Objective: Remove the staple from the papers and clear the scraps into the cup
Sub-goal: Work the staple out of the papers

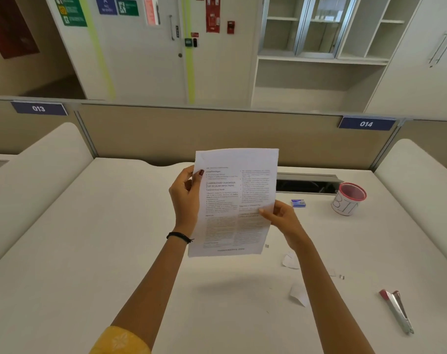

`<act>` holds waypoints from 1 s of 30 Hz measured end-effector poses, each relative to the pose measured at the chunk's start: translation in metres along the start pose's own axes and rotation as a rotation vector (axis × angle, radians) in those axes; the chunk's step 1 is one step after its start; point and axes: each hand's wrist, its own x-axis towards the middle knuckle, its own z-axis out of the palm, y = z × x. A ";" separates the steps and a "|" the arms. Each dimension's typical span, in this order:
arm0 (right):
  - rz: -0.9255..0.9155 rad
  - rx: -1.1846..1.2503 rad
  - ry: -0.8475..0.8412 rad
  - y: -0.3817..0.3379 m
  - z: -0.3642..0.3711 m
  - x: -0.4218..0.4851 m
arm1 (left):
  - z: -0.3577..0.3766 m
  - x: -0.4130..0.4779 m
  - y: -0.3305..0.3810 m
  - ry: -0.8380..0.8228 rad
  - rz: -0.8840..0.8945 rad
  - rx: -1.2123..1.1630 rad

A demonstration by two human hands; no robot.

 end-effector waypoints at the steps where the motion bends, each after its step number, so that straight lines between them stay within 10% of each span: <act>1: 0.006 -0.001 -0.021 0.001 0.003 0.000 | -0.001 0.000 0.000 0.016 -0.006 -0.004; 19: -0.087 -0.042 0.254 0.025 0.041 0.062 | -0.012 -0.020 -0.109 -0.304 -0.316 0.071; 30: 0.037 -0.219 0.285 0.063 0.062 0.114 | -0.021 -0.012 -0.171 -0.174 -0.441 0.141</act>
